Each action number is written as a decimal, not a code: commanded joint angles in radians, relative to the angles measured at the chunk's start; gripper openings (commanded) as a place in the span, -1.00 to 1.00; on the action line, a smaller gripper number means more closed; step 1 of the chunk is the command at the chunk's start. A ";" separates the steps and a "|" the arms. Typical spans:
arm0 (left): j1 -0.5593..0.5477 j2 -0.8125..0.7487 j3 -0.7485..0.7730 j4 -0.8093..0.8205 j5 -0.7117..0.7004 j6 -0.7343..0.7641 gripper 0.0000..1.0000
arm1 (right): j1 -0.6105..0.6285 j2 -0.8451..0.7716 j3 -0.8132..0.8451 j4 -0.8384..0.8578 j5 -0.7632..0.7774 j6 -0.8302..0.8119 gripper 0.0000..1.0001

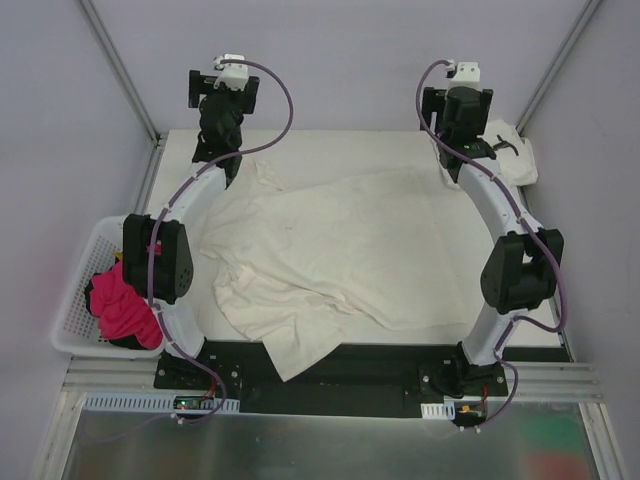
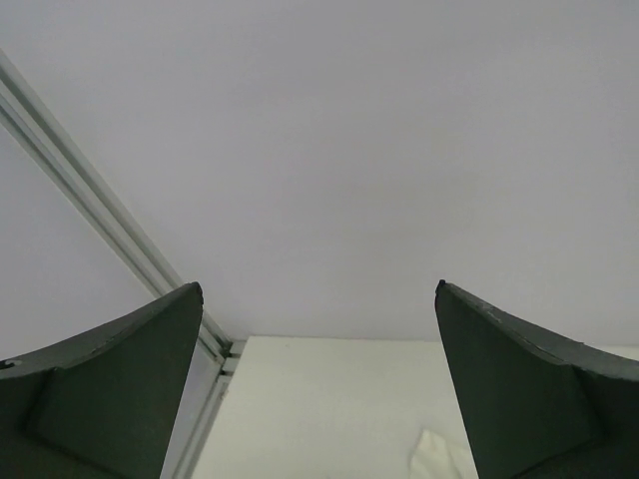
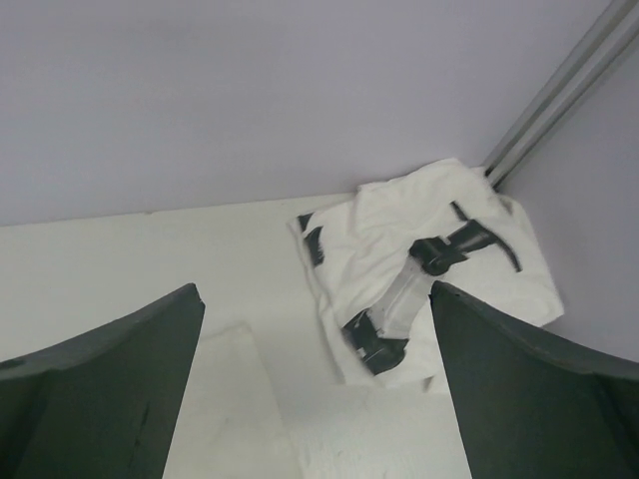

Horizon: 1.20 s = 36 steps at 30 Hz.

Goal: Fold and stack the t-shirts
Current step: Flatten out the tshirt

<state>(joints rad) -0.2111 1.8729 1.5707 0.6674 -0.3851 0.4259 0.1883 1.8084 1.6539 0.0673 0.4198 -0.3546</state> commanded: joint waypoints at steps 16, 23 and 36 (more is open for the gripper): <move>-0.154 -0.101 -0.216 -0.517 0.159 -0.300 0.98 | 0.212 0.127 -0.025 -0.340 -0.326 0.359 0.85; -0.155 0.080 -0.028 -0.663 0.173 -0.346 0.98 | 0.209 0.330 0.205 -0.472 -0.316 0.375 0.70; -0.155 0.269 0.184 -0.842 0.195 -0.371 0.99 | 0.172 0.439 0.283 -0.480 -0.326 0.398 0.69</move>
<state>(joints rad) -0.3656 2.1273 1.6718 -0.0944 -0.2150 0.0898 0.3695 2.2189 1.8771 -0.3985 0.1036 0.0166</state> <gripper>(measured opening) 0.991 0.847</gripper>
